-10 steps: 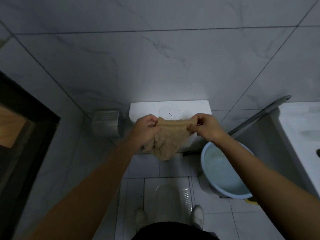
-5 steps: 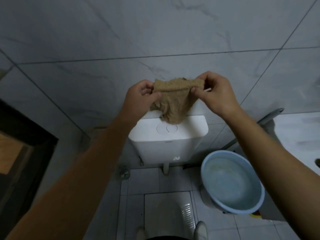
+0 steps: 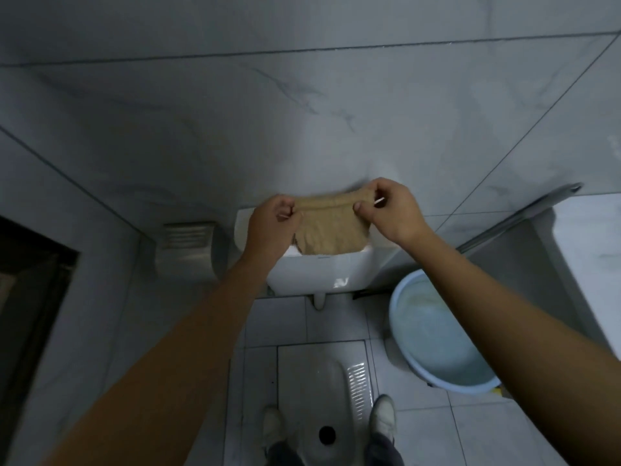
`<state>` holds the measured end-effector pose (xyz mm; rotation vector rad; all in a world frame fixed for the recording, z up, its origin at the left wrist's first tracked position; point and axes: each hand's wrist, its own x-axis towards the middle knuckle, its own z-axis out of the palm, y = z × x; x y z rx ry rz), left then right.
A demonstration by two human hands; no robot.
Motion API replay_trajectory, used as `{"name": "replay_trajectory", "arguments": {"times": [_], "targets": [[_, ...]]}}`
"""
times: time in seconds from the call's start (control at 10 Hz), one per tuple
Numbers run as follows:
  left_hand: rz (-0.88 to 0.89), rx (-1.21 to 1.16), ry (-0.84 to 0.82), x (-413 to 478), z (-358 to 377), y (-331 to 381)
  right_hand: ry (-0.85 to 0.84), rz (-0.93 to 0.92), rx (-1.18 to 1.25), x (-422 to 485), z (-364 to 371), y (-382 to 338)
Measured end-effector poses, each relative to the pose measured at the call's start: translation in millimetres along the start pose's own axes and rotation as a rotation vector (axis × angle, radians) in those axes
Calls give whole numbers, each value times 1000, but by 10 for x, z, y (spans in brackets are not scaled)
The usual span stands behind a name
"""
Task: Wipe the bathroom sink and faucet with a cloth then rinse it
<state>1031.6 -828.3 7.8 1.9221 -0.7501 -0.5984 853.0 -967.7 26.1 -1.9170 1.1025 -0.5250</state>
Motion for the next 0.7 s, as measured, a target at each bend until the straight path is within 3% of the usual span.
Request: {"name": "replay_trajectory", "arguments": {"times": [0.2,0.3,0.4,0.6,0.7], "targets": [[37,254,50,-34,115,-176,57,22,-191,24,174,190],[326,437,-26,-275,106,-324,51,-140,-214,-265,230,276],[499,670,-210,-382,148,-429,-43,-309,-286,-435,295,367],[467,748,-242,-346,212,-389,-112,-338,-414,-398,415,509],[342,607,-342,-349,206,-368,-230,-251,-335,-354,342,422]]}}
